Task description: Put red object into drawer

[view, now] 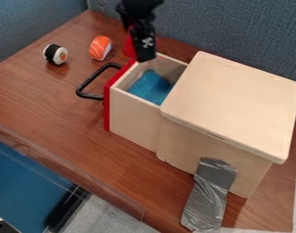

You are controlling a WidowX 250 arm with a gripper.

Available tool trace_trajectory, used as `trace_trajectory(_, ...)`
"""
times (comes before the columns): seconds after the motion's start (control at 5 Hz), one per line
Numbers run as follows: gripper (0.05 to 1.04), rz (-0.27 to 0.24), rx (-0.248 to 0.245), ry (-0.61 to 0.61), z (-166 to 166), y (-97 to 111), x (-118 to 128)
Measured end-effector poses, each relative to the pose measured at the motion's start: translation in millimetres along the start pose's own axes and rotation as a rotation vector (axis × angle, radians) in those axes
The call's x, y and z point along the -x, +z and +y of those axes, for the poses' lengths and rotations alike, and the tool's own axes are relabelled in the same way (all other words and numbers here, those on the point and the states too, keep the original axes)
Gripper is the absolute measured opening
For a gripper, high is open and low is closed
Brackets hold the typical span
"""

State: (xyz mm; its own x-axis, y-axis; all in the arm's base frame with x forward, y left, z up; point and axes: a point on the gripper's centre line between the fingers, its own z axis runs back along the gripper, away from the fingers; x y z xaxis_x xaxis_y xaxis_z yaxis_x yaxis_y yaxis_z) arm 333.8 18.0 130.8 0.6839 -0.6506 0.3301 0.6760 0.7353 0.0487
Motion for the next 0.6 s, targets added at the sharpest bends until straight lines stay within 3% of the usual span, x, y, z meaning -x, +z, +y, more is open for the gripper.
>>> trace_trajectory(0.2, 0.795, 0.015, -0.008, -0.022, -14.0, -14.2, -4.4)
trace_trajectory(0.4, 0.862, 0.025, -0.016, -0.003, -18.1, -29.6, -3.6)
trace_trajectory(0.6, 1.016, 0.005, -0.03, 0.03, -10.8, -29.5, -0.9)
